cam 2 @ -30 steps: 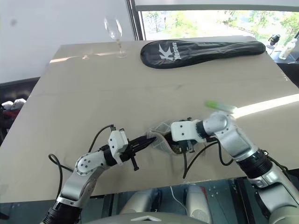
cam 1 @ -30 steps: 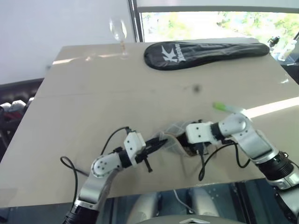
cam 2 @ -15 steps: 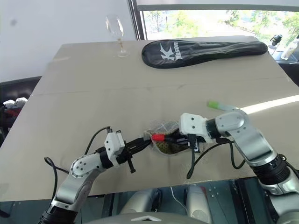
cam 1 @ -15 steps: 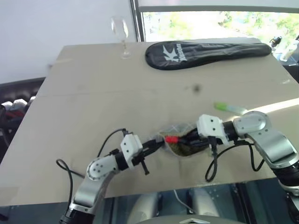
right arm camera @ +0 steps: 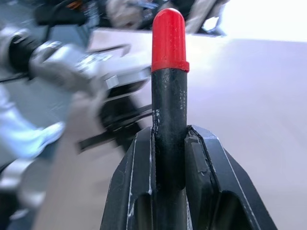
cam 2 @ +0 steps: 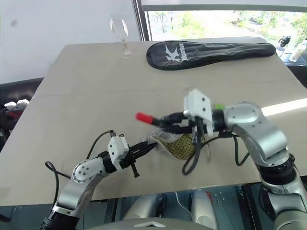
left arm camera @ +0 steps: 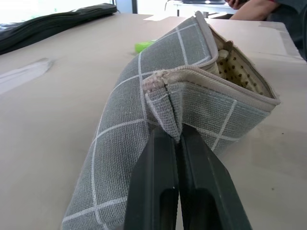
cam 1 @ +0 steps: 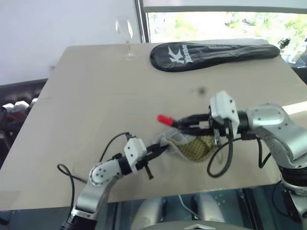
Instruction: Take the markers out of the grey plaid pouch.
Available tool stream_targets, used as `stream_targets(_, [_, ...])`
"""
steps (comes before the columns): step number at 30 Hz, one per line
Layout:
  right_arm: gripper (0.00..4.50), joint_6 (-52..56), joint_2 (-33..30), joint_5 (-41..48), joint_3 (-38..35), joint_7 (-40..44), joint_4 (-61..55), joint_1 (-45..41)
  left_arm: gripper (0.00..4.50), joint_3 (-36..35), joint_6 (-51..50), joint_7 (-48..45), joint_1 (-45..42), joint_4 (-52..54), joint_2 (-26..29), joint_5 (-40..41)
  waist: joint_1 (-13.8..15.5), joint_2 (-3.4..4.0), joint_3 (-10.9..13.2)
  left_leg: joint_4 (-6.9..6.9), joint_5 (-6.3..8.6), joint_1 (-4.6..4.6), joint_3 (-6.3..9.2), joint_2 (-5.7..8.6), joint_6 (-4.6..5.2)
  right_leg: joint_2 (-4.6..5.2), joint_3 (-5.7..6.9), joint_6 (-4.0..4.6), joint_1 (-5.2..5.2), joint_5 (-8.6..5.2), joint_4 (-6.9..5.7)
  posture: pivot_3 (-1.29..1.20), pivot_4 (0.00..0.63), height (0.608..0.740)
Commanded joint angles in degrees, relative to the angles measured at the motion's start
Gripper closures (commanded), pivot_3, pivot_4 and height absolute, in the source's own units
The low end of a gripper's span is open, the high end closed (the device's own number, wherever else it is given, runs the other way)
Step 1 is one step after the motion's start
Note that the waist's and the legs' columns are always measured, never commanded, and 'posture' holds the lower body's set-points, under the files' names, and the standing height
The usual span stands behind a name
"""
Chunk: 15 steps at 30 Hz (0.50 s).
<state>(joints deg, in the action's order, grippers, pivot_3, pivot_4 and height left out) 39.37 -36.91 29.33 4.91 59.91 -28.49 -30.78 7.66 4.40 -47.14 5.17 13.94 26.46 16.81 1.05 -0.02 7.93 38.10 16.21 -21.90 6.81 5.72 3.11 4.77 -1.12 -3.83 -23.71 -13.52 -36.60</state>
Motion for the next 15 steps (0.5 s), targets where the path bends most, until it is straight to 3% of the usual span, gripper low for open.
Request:
stream_targets(1, [4.2,1.1,-6.0,-4.0,-3.3,-3.3,2.6,1.4,4.5,-4.1,1.9,2.0,-1.4,1.1,1.6,-1.5,0.1,0.0,0.0,0.0,0.0,-0.03,0.01,0.02,0.0,0.03,0.03,0.0,-0.01,0.0,0.01,0.0,0.15,0.74])
stream_targets(6, [4.2,0.4,-12.1,-11.5,-5.7,-10.5,9.1,6.1,4.5,-10.6,4.5,4.4,-3.9,0.6,5.5,-4.3,-0.2,0.02,0.0,-0.03,0.0,-0.07,-0.01,0.01,0.0,0.02,0.02,0.0,-0.03,0.0,0.03,0.0,0.15,0.74])
stream_targets(9, [4.2,3.2,-13.2,-14.9,-7.4,-16.0,11.3,8.1,4.5,-14.4,5.8,5.8,-4.7,-0.1,7.5,-5.5,-0.3,0.04,0.0,-0.03,0.0,-0.06,-0.07,0.01,0.0,0.01,-0.05,0.0,-0.06,0.0,-0.02,0.0,0.15,0.74])
stream_targets(15, [4.2,7.3,-14.8,-17.0,-8.6,-19.3,13.2,12.0,4.5,-18.0,8.3,7.6,-3.1,-1.9,9.4,-8.3,-0.2,0.09,0.1,-0.06,0.0,-0.08,-0.12,0.01,0.0,0.01,-0.09,0.0,-0.07,0.0,0.02,0.0,0.15,0.74])
